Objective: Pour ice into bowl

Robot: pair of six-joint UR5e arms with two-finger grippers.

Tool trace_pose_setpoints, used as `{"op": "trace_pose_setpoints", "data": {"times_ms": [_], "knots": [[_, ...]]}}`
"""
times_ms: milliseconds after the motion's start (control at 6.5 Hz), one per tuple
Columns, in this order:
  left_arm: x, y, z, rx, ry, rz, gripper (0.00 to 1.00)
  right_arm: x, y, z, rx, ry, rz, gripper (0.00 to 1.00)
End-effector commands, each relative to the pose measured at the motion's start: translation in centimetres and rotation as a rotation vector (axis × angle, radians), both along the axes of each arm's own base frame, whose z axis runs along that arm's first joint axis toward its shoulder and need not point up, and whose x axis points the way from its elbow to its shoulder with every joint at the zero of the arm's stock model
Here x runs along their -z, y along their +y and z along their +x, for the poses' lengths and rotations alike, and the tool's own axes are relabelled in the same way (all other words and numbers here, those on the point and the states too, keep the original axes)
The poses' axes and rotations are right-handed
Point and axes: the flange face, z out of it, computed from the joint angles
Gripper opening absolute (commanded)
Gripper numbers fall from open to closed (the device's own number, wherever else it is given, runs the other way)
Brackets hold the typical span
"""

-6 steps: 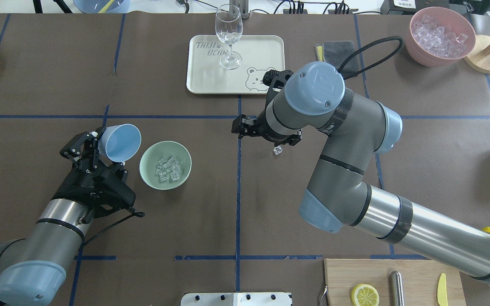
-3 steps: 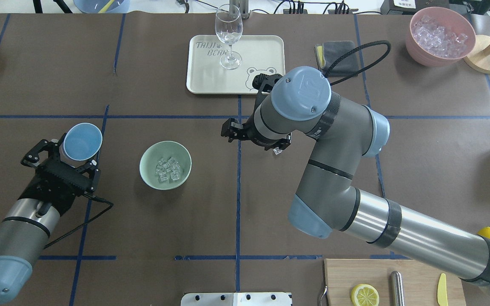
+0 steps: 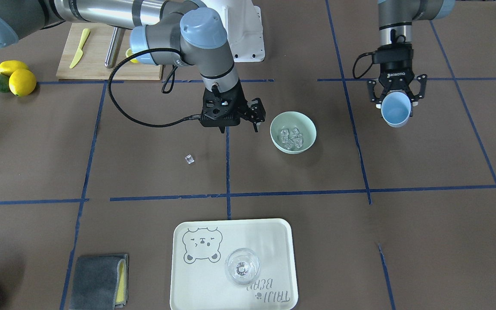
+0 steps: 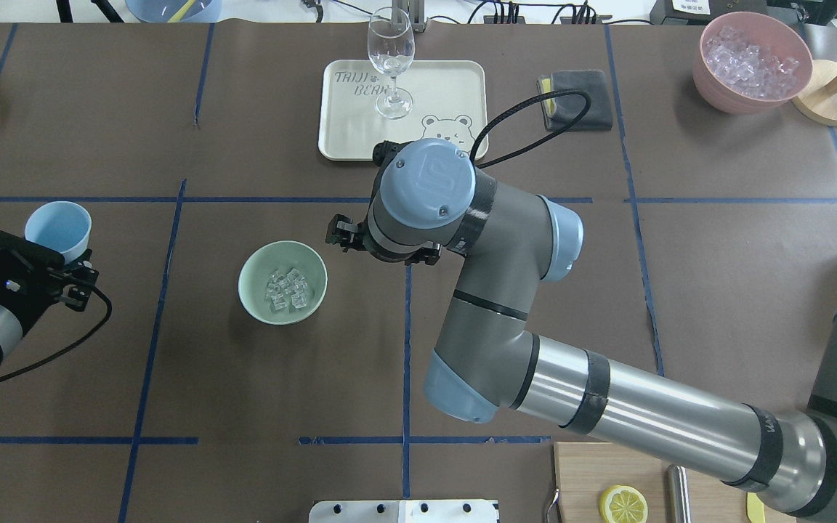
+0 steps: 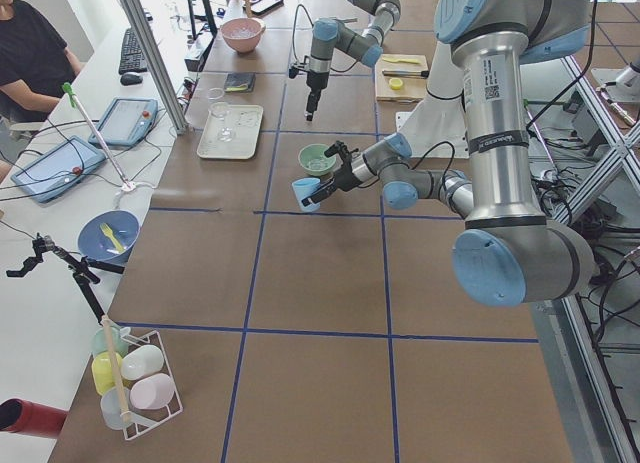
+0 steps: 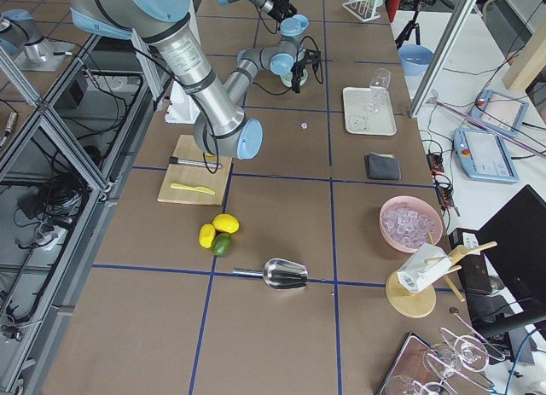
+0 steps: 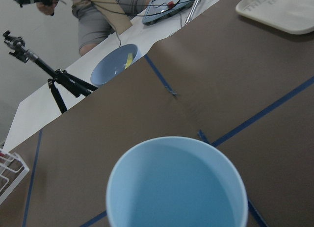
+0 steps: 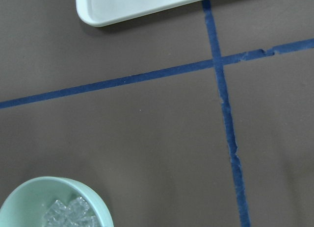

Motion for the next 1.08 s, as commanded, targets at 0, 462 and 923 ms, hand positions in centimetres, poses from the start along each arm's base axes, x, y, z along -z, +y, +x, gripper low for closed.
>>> {"op": "trace_pose_setpoints", "data": {"times_ms": [0,462,923], "knots": [[-0.5,-1.5,-2.4,0.064,0.045,-0.045,0.0,2.4,0.9,-4.9,-0.004,0.035,0.028,1.0],[-1.2,-2.7,-3.4,0.159,0.123,-0.082,0.0,2.4,2.3,-12.1,0.023,0.067,0.048,0.9],[-5.1,-3.0,-3.2,0.249,0.32,-0.099,0.0,2.7,2.5,-12.0,0.065,0.072,0.096,0.0]]}}
